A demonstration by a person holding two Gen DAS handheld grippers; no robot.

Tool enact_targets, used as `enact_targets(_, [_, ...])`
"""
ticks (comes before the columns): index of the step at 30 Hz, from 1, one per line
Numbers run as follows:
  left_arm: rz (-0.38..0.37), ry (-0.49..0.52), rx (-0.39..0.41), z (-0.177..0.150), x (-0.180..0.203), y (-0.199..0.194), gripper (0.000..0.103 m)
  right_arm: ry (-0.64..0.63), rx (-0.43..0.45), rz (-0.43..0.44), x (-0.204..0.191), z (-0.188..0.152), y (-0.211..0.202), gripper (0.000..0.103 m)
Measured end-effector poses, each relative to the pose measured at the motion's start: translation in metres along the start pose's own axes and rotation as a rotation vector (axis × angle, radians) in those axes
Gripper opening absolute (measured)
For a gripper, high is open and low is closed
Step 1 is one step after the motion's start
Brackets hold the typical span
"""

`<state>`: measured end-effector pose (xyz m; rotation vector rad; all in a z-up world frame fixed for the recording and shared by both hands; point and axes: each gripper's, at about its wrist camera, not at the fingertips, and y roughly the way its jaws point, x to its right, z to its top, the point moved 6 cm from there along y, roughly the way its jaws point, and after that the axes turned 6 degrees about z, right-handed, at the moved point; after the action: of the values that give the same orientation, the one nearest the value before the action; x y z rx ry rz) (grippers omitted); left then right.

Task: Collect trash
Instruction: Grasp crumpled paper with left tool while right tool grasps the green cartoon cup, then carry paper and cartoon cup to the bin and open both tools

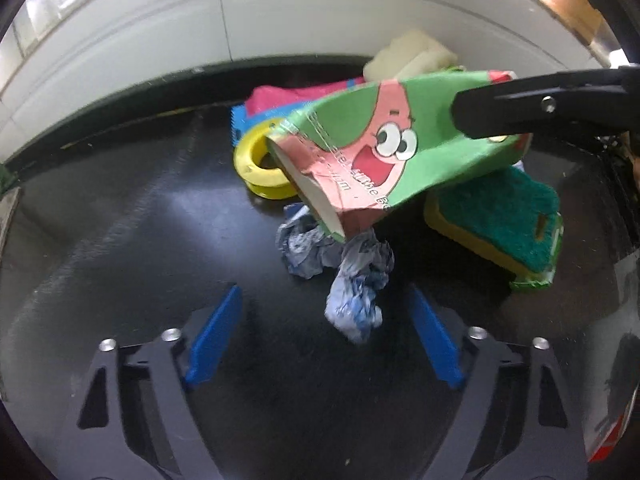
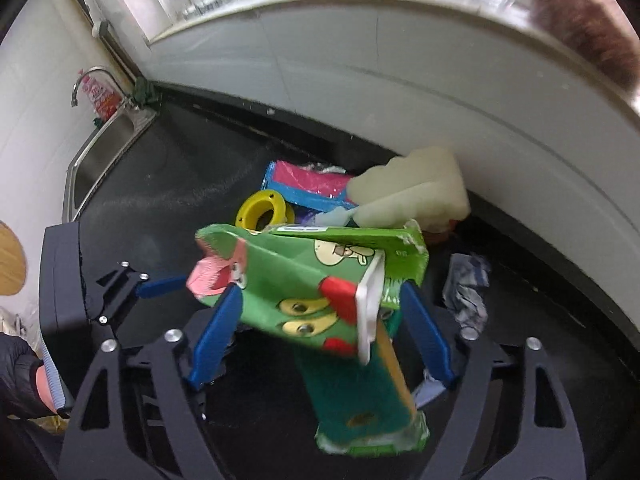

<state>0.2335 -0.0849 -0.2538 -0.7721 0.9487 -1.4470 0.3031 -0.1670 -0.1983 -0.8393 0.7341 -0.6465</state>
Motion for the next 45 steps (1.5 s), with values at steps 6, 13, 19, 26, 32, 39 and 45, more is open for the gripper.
enact_targets(6, [-0.003,0.018,-0.007,0.004,0.004,0.003,0.028,0.016,0.014,0.072,-0.001,-0.003,-0.007,0.030])
enact_targets(13, [-0.006,0.013,-0.010,0.003,-0.004,-0.016,0.021,0.020,0.097,0.046,-0.024,-0.011,-0.046,0.013])
enact_targets(19, [-0.007,0.018,0.027,-0.008,-0.018,-0.064,0.021,0.018,0.187,-0.006,-0.055,-0.030,-0.095,0.011])
enact_targets(26, [0.003,-0.001,0.050,-0.051,-0.034,-0.119,0.021,0.058,0.249,-0.071,-0.097,-0.073,-0.128,0.011])
enact_targets(32, [0.009,-0.003,0.061,-0.092,-0.053,-0.154,0.021,0.091,0.269,-0.093,-0.133,-0.106,-0.140,0.011])
enact_targets(39, [0.014,-0.013,0.078,-0.116,-0.069,-0.176,0.021,0.095,0.283,-0.119,-0.171,-0.126,-0.142,0.011])
enact_targets(45, [0.039,-0.039,0.118,-0.129,-0.092,-0.198,0.021,0.092,0.294,-0.123,-0.199,-0.127,-0.138,0.011])
